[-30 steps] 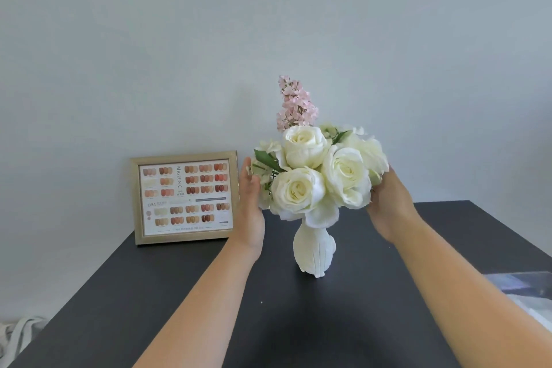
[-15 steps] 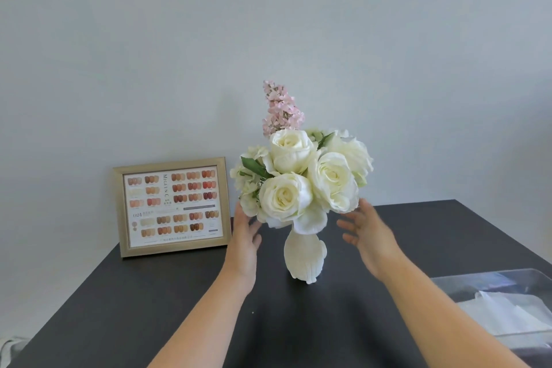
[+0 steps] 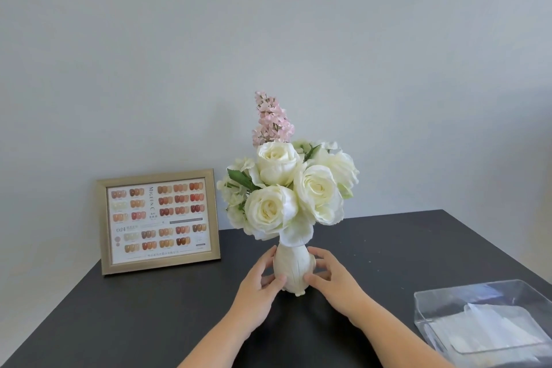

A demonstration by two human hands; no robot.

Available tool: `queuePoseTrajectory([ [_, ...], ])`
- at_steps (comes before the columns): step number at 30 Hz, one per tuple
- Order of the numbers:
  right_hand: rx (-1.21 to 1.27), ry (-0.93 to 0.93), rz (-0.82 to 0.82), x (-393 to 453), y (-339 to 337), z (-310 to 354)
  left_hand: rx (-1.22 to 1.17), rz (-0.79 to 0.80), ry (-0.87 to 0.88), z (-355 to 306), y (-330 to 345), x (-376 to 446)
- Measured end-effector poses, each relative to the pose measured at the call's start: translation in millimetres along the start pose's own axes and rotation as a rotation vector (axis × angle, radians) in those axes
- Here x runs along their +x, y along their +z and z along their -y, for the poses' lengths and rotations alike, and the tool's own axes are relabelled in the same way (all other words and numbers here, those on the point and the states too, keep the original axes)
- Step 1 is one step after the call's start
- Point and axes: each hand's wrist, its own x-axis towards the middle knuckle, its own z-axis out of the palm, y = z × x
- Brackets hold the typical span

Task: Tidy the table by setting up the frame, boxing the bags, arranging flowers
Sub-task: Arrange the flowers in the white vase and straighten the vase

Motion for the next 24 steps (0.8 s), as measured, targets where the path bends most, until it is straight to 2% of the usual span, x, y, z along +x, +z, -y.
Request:
queuePoseTrajectory([
  [24, -0.019, -0.009, -0.044, 91, 9, -2, 0.207, -0.138, 0.023, 24, 1, 90],
])
